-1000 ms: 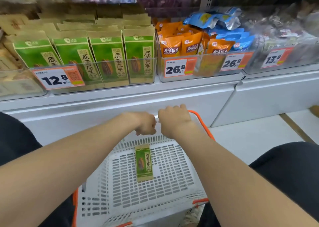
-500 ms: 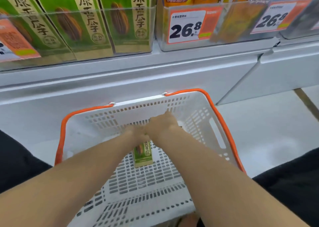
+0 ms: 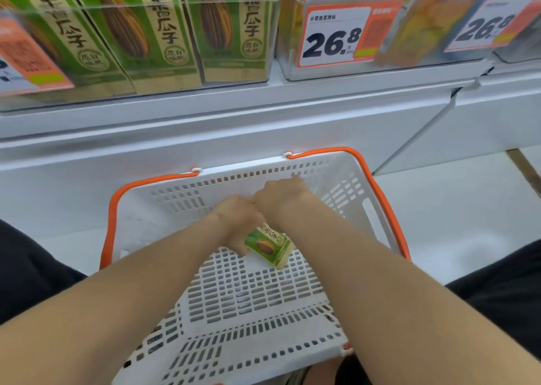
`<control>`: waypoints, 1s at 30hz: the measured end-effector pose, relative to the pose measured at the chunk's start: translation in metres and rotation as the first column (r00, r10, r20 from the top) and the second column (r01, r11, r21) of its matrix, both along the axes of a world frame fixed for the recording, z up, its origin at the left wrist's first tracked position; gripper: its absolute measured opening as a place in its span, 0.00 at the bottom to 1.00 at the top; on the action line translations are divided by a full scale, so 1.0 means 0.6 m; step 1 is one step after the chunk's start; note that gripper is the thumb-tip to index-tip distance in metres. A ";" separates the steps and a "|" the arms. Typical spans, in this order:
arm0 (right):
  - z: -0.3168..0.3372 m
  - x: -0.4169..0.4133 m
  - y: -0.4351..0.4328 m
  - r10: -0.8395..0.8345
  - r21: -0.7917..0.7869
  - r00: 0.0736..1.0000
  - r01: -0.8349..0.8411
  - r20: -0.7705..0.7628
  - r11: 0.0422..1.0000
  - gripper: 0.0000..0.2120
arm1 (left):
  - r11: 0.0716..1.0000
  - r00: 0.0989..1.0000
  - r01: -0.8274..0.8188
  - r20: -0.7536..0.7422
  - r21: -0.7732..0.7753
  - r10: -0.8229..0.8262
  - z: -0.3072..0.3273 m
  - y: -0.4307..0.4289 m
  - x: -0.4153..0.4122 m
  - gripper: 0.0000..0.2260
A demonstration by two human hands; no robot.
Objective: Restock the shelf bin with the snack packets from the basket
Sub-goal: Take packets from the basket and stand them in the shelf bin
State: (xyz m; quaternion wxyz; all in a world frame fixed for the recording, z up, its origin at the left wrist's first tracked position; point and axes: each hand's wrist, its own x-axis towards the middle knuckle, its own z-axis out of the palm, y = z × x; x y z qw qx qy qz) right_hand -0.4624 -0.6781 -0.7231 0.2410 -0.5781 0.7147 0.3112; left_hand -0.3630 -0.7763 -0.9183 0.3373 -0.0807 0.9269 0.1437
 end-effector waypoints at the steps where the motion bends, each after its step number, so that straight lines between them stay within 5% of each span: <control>1: 0.003 -0.008 0.001 -0.001 -0.010 1.000 0.001 0.001 1.000 0.17 | 0.990 0.992 0.064 -0.102 -0.124 -0.076 0.096 0.020 0.007 0.30; 2: 0.014 -0.014 0.005 -0.024 -0.028 1.000 0.024 0.005 0.999 0.16 | 0.990 0.976 0.073 -0.197 -0.119 -0.096 0.180 0.043 0.011 0.31; 3: 0.024 -0.023 0.010 -0.060 -0.045 0.998 0.060 0.002 0.997 0.15 | 0.938 0.945 0.144 -0.236 -0.316 -0.225 0.194 0.045 0.019 0.35; 5: 0.037 -0.032 0.018 -0.123 -0.090 0.991 0.127 0.044 0.988 0.14 | 0.934 0.901 0.092 -0.370 -0.344 -0.225 0.193 0.038 0.025 0.35; 7: 0.047 -0.038 0.026 -0.221 -0.130 0.967 0.238 0.130 0.962 0.25 | 0.950 0.902 0.056 -0.392 -0.309 -0.181 0.217 0.033 0.040 0.30; 10: 0.067 -0.036 0.029 -0.331 -0.106 0.868 0.394 0.369 0.913 0.43 | 0.948 0.757 0.007 -0.618 -0.318 -0.213 0.259 0.028 0.060 0.30; 15: 0.109 -0.015 0.026 -0.364 -0.159 0.709 0.555 0.604 0.817 0.31 | 0.968 0.610 -0.219 -0.792 -0.123 0.037 0.320 0.018 0.101 0.37; 18: 0.135 -0.006 0.028 -0.292 -0.301 0.682 0.610 0.671 0.733 0.17 | 0.901 0.447 -0.421 -0.842 0.100 0.302 0.346 0.022 0.133 0.36; 20: 0.154 0.007 0.031 -0.194 -0.410 0.619 0.691 0.761 0.595 0.13 | 0.819 0.340 -0.549 -0.851 0.167 0.401 0.364 0.029 0.141 0.29; 23: 0.179 0.038 0.031 -0.040 -0.517 0.564 0.781 0.825 0.349 0.08 | 0.746 0.154 -0.605 -0.878 0.279 0.453 0.402 0.041 0.138 0.21; 27: 0.216 0.086 0.031 0.141 -0.554 0.536 0.810 0.832 0.189 0.06 | 0.696 -0.092 -0.564 -0.871 0.445 0.482 0.470 0.047 0.122 0.19; 30: 0.250 0.106 0.025 0.230 -0.564 0.528 0.815 0.817 0.134 0.11 | 0.722 -0.118 -0.587 -0.921 0.367 0.372 0.524 0.033 0.121 0.16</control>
